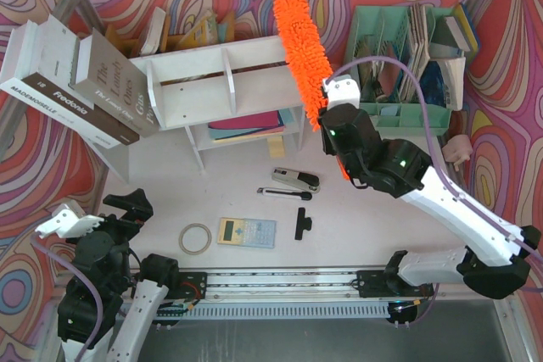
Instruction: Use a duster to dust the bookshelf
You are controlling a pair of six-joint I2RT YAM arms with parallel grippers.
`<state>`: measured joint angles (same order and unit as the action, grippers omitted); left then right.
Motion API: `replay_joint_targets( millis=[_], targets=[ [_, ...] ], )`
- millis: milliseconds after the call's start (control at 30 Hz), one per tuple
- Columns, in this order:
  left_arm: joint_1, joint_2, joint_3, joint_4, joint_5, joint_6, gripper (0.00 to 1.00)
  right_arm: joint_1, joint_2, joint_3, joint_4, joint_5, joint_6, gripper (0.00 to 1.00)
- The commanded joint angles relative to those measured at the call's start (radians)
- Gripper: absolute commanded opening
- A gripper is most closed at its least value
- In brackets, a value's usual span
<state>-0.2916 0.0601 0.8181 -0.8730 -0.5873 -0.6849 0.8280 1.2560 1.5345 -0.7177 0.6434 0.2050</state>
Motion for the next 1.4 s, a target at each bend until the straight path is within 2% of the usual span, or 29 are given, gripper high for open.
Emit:
replay_joint_targets(
  millis=[0,200,400,733,1000,1167,1367],
  targets=[
    [0.008,-0.004,-0.007,-0.001,0.002,0.002,0.99,-0.014,-0.076,-0.059,0.047,0.059,0.079,0.00],
    [0.008,-0.003,-0.007,-0.001,0.003,0.002,0.99,-0.017,-0.139,-0.125,0.042,0.092,0.146,0.00],
    [0.008,-0.005,-0.007,-0.003,0.000,0.001,0.98,-0.020,-0.177,-0.182,0.012,0.062,0.156,0.00],
    [0.008,0.001,-0.004,-0.004,-0.004,0.002,0.98,-0.021,-0.268,-0.433,0.109,-0.285,0.150,0.00],
    [0.008,0.003,-0.005,-0.004,-0.007,0.002,0.98,-0.020,-0.293,-0.685,0.136,-0.359,0.288,0.00],
    [0.008,0.007,-0.005,-0.002,-0.003,0.002,0.99,-0.020,-0.293,-0.775,0.210,-0.353,0.321,0.00],
    [0.009,0.009,-0.005,-0.001,0.002,0.003,0.98,-0.020,-0.315,-0.669,0.170,-0.239,0.269,0.00]
  ],
)
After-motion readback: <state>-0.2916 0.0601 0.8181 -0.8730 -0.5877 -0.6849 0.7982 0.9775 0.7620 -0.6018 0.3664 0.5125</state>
